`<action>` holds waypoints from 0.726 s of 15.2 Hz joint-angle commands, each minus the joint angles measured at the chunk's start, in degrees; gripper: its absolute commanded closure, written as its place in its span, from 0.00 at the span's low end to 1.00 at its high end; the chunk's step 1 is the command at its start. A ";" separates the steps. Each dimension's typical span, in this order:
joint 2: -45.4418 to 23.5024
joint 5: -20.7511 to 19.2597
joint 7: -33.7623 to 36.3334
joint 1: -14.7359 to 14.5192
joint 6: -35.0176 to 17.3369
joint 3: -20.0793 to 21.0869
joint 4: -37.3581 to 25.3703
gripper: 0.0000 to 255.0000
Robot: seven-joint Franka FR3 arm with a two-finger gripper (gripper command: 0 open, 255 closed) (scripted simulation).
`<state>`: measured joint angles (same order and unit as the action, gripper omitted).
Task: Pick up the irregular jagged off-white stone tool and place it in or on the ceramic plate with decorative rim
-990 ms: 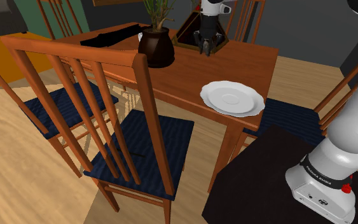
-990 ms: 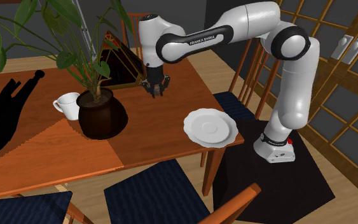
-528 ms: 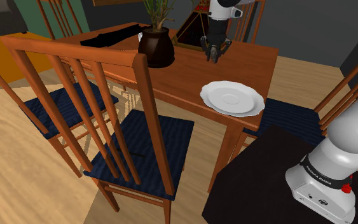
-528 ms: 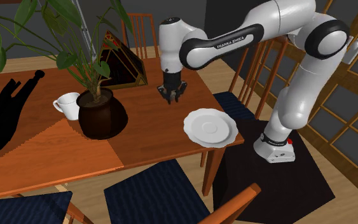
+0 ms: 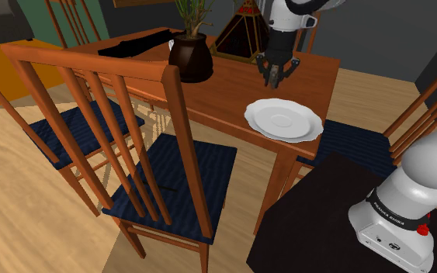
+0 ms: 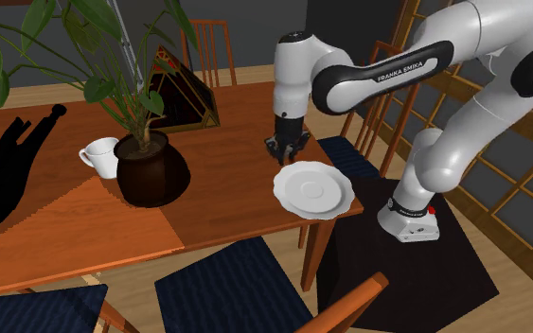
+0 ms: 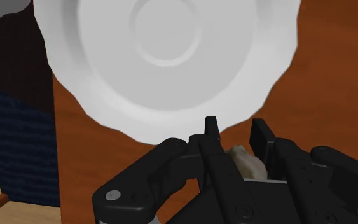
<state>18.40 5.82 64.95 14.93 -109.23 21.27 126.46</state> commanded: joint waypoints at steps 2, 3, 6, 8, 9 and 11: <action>6.20 2.41 0.84 -1.81 0.82 0.49 5.11 1.00; 8.28 3.19 1.14 -2.49 1.22 0.63 6.70 1.00; 15.52 5.90 2.54 -5.16 3.16 1.24 11.77 1.00; 15.30 6.07 2.56 -5.29 1.56 1.48 13.15 1.00; 15.18 6.16 2.56 -5.32 0.76 1.63 13.83 1.00; 14.88 6.34 2.56 -5.39 -0.85 1.94 15.15 1.00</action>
<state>33.26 12.04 67.56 9.61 -109.26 23.11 140.79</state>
